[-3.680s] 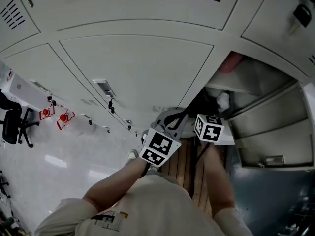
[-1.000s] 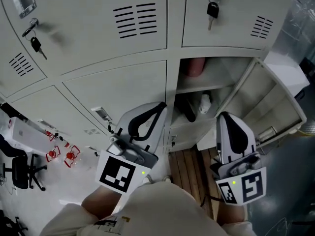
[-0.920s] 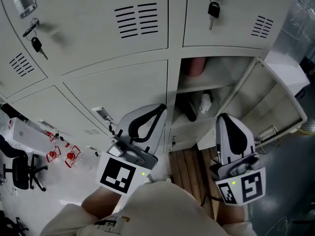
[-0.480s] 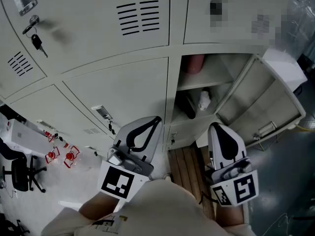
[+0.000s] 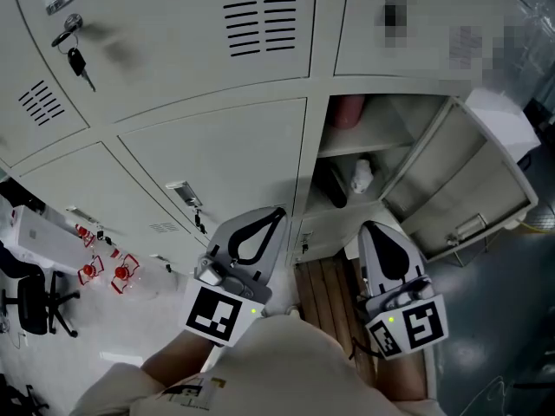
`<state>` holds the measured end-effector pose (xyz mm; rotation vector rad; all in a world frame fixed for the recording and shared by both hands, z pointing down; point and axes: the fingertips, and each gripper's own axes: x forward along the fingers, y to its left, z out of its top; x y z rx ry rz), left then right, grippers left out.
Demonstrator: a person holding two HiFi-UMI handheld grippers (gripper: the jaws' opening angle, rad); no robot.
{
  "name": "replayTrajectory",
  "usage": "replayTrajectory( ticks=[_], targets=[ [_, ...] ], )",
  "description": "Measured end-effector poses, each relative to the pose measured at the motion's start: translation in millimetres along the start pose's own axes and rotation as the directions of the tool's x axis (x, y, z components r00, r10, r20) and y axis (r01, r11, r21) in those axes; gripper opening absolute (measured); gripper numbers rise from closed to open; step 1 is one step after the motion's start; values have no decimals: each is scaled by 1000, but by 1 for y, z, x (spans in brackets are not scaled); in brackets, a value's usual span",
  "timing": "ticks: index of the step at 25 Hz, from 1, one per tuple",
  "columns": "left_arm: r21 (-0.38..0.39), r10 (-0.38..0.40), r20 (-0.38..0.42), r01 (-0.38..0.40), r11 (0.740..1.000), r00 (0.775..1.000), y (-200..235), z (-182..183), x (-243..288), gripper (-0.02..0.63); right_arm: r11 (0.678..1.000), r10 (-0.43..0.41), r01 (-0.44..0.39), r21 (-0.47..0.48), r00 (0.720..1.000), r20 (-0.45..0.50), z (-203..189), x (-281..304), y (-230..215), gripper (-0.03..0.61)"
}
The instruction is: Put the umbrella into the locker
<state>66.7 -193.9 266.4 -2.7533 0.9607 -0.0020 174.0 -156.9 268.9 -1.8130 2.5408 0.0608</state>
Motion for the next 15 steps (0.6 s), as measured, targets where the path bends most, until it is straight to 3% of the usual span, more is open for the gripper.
replayTrajectory(
  ticks=[5, 10, 15],
  targets=[
    [-7, -6, -10, 6, 1000, 1000, -1, -5, 0, 8, 1000, 2, -2, 5, 1000, -17, -3, 0, -1, 6],
    [-17, -4, -9, 4, 1000, 1000, 3, -5, 4, 8, 994, 53, -51, 96, 998, -23, -8, 5, 1, 6],
    [-12, -13, -4, 13, 1000, 1000, 3, -4, 6, 8, 996, 48, -46, 77, 998, -30, -10, 8, 1, 6]
  ],
)
